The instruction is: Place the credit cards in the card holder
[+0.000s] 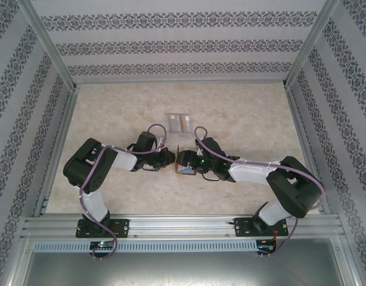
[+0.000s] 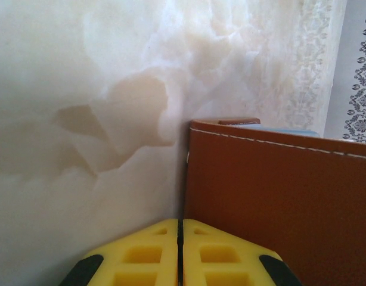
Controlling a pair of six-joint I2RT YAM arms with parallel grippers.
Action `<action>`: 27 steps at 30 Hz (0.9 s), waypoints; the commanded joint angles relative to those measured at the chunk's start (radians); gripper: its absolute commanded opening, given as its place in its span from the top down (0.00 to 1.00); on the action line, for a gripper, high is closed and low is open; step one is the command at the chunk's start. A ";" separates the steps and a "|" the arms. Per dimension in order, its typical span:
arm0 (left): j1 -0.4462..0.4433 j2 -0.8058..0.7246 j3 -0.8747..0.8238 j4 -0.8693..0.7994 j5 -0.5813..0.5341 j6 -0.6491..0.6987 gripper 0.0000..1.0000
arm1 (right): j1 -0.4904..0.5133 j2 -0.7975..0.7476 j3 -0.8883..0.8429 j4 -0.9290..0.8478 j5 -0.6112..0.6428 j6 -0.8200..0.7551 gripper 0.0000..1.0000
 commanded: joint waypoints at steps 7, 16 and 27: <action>-0.026 0.065 -0.013 0.025 -0.029 0.002 0.89 | 0.019 0.028 0.101 -0.019 -0.022 -0.026 0.26; 0.032 0.058 -0.038 0.055 -0.002 -0.012 0.90 | 0.043 0.117 0.150 -0.065 -0.019 -0.052 0.34; 0.103 0.033 -0.078 0.086 0.013 -0.022 0.87 | 0.094 0.166 0.254 -0.204 0.021 -0.131 0.64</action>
